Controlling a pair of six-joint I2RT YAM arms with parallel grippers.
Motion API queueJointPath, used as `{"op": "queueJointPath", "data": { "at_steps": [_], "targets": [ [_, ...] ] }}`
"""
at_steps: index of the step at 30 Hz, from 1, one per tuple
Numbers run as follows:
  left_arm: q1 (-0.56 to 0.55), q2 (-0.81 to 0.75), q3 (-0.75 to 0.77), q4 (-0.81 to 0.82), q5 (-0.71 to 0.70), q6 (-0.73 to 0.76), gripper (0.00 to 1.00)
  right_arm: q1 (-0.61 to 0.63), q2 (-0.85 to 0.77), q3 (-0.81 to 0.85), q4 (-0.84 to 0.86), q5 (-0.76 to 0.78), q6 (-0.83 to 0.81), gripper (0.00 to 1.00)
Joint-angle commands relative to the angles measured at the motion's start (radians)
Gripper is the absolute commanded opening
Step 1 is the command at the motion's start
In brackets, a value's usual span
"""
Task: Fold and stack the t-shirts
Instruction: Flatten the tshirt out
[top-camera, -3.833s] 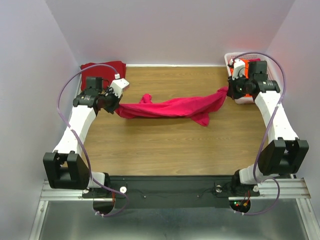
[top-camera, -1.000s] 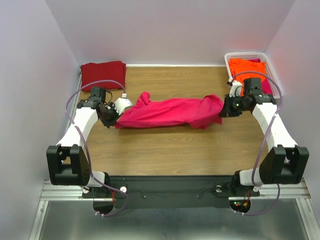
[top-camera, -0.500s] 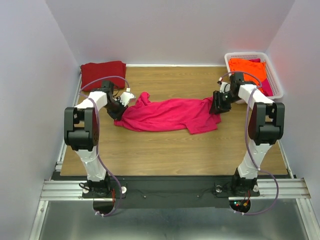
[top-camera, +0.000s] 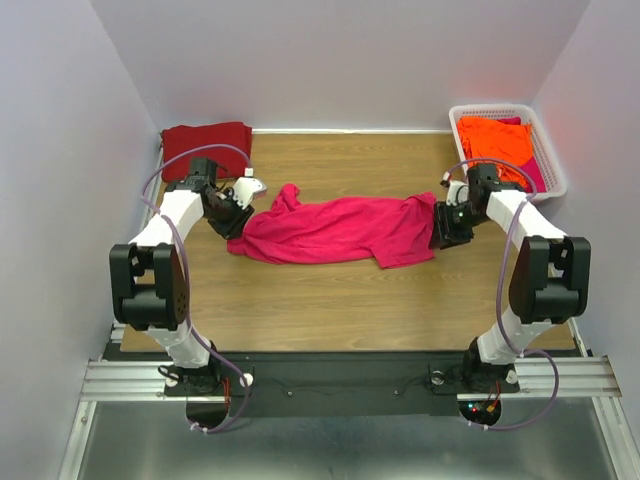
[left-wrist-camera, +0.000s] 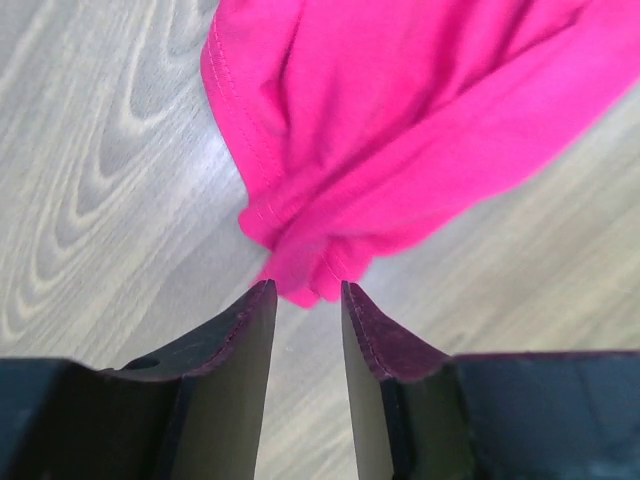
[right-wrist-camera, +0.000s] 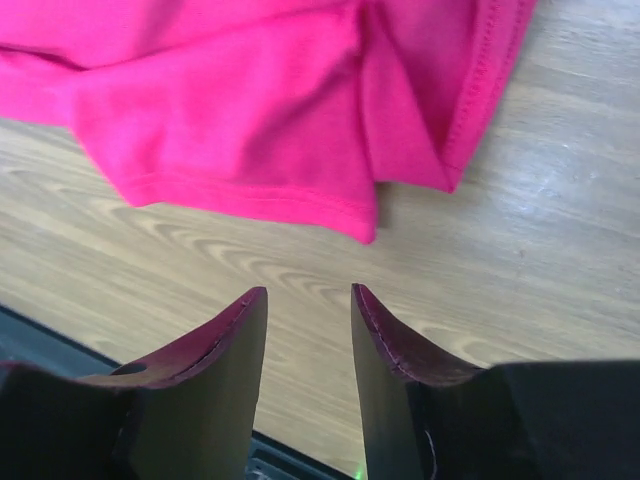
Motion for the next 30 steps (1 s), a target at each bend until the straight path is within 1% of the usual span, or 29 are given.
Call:
{"op": "queueJointPath", "data": {
  "at_steps": [1,3,4,7,8,9,11,12,14,17,18,19,26,30],
  "targets": [
    [0.006,-0.063,-0.024,-0.033,0.050,-0.002,0.47,-0.004,0.035,-0.002,0.076,0.060,-0.001,0.45],
    [0.007,-0.078,-0.024,-0.046,0.063,0.000,0.48,-0.003,0.056,-0.002,0.104,0.088,0.007,0.44],
    [0.007,-0.084,-0.022,-0.052,0.077,0.001,0.52,-0.003,0.079,0.001,0.119,0.089,0.010,0.44],
    [0.007,-0.107,-0.025,-0.068,0.096,0.013,0.54,-0.003,0.125,0.005,0.139,0.068,0.027,0.44],
    [0.009,-0.110,-0.027,-0.069,0.096,0.018,0.57,-0.003,0.133,0.005,0.144,0.060,0.032,0.43],
    [0.009,-0.112,-0.033,-0.066,0.093,0.018,0.57,-0.003,0.142,0.007,0.152,0.052,0.035,0.43],
    [0.010,-0.109,-0.039,-0.063,0.080,0.021,0.57,-0.003,0.165,0.008,0.155,0.030,0.044,0.41],
    [0.010,-0.107,-0.047,-0.059,0.068,0.021,0.57,-0.003,0.171,0.007,0.155,0.023,0.044,0.38],
    [0.010,-0.095,-0.053,-0.043,0.050,0.017,0.57,-0.003,0.179,0.004,0.155,0.000,0.046,0.35],
    [0.010,-0.074,-0.063,-0.028,0.027,0.021,0.57,-0.003,0.176,-0.001,0.152,-0.026,0.050,0.17],
    [0.010,-0.069,-0.071,-0.020,0.013,0.021,0.57,-0.003,0.162,0.001,0.150,-0.032,0.052,0.04],
    [0.010,-0.066,-0.074,-0.010,0.005,0.018,0.57,-0.004,0.150,0.001,0.149,-0.035,0.053,0.01],
    [0.010,-0.009,-0.073,0.059,-0.036,-0.002,0.53,-0.015,0.013,0.028,0.127,-0.055,0.081,0.01],
    [0.010,0.041,-0.064,0.092,-0.059,-0.010,0.47,-0.017,-0.005,0.057,0.104,-0.066,0.096,0.01]
  ]
}}
